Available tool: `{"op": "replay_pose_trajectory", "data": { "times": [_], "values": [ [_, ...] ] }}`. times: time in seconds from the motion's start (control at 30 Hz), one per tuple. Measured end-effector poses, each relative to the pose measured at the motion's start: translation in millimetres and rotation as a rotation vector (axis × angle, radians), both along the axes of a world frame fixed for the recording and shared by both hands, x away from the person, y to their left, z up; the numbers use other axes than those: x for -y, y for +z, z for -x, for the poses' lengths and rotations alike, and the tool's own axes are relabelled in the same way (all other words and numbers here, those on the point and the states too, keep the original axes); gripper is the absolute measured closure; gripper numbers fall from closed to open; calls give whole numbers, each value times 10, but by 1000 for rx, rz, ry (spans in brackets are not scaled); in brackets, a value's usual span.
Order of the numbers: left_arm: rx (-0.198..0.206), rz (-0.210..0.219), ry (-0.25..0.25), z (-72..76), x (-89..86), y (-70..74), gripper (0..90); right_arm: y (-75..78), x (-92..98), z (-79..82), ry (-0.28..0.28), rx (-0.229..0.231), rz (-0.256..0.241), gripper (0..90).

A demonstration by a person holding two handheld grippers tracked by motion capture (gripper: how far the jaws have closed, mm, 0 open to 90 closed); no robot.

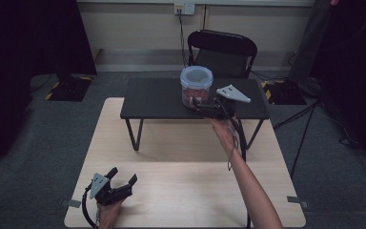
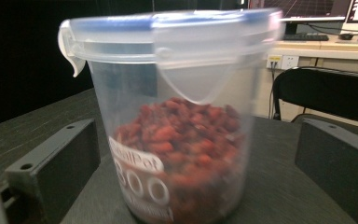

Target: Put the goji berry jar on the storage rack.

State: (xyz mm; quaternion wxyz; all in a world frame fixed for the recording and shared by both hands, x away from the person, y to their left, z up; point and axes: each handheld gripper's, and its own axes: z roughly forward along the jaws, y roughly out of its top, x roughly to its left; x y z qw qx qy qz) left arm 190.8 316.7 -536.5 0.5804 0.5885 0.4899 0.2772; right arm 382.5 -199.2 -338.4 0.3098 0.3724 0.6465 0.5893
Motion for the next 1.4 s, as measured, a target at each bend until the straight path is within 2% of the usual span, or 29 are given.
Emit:
{"op": "replay_pose_trajectory", "data": {
  "times": [0.07, 0.1, 0.13, 0.2, 0.23, 0.27, 0.3, 0.37, 0.4, 0.47, 0.5, 0.53, 0.57, 0.67, 0.7, 0.73, 0.77, 0.83, 0.87, 0.9, 0.93, 0.97, 1.0, 1.27, 1.4],
  "values": [
    [0, 0, 1, 1, 1, 1, 52, -4, 153, 100, 3, 10, -13, 0],
    [0, 0, 1, 1, 1, 1, 52, -4, 153, 100, 3, 10, -13, 0],
    [0, -1, 1, 2, 2, 1, 52, 0, 277, 187, 9, 18, -16, 0],
    [1, 1, 1, 3, 5, -2, 52, 5, 409, 286, 15, 26, -16, 0],
    [2, -1, 1, 5, 5, -2, 52, 5, 409, 286, 15, 26, -16, 0],
    [2, -1, 1, 5, 6, -2, 52, 7, 542, 395, 19, 29, -19, 0],
    [3, -2, 0, 5, 6, -3, 52, 7, 542, 395, 19, 29, -19, 0],
    [4, -5, 0, 6, 6, -2, 52, -20, 754, 577, 28, 36, -23, 0],
    [4, -6, -1, 6, 5, -1, 52, -20, 754, 577, 28, 36, -23, 0],
    [4, -6, -1, 7, 6, -1, 52, -73, 960, 767, 28, 44, -12, 0],
    [4, -6, -1, 7, 6, -1, 52, -73, 960, 767, 28, 44, -12, 0],
    [5, -8, -2, 7, 6, -1, 52, -129, 1093, 894, 21, 37, -12, 0],
    [5, -8, -2, 7, 7, -1, 52, -170, 1160, 956, 16, 36, -10, 0],
    [7, -9, -2, 9, 11, -3, 52, -316, 1350, 1125, -5, 17, -15, 0],
    [7, -9, -2, 9, 11, -3, 52, -316, 1350, 1125, -5, 17, -15, 0],
    [7, -11, -2, 10, 14, -2, 52, -438, 1464, 1224, -27, 5, -20, 0],
    [7, -11, -2, 10, 14, -2, 52, -438, 1464, 1224, -27, 5, -20, 0],
    [7, -12, -2, 11, 17, -1, 52, -570, 1566, 1307, -50, -16, -27, 0],
    [8, -12, -1, 12, 20, -2, 52, -707, 1652, 1379, -73, -41, -31, 0],
    [8, -12, -1, 12, 20, -2, 52, -707, 1652, 1379, -73, -41, -31, 0],
    [7, -12, -1, 12, 21, -1, 52, -843, 1723, 1436, -95, -65, -29, 0],
    [8, -17, -3, 11, 20, 1, 52, -907, 1754, 1461, -106, -78, -30, 0],
    [8, -17, -3, 11, 20, 1, 52, -907, 1754, 1461, -106, -78, -30, 0],
    [7, -21, 1, 15, 32, 4, 52, -1341, 1927, 1602, -185, -159, -26, 0],
    [7, -21, 1, 16, 34, 4, 52, -1494, 1965, 1650, -206, -173, -1, 0]
  ]
}}
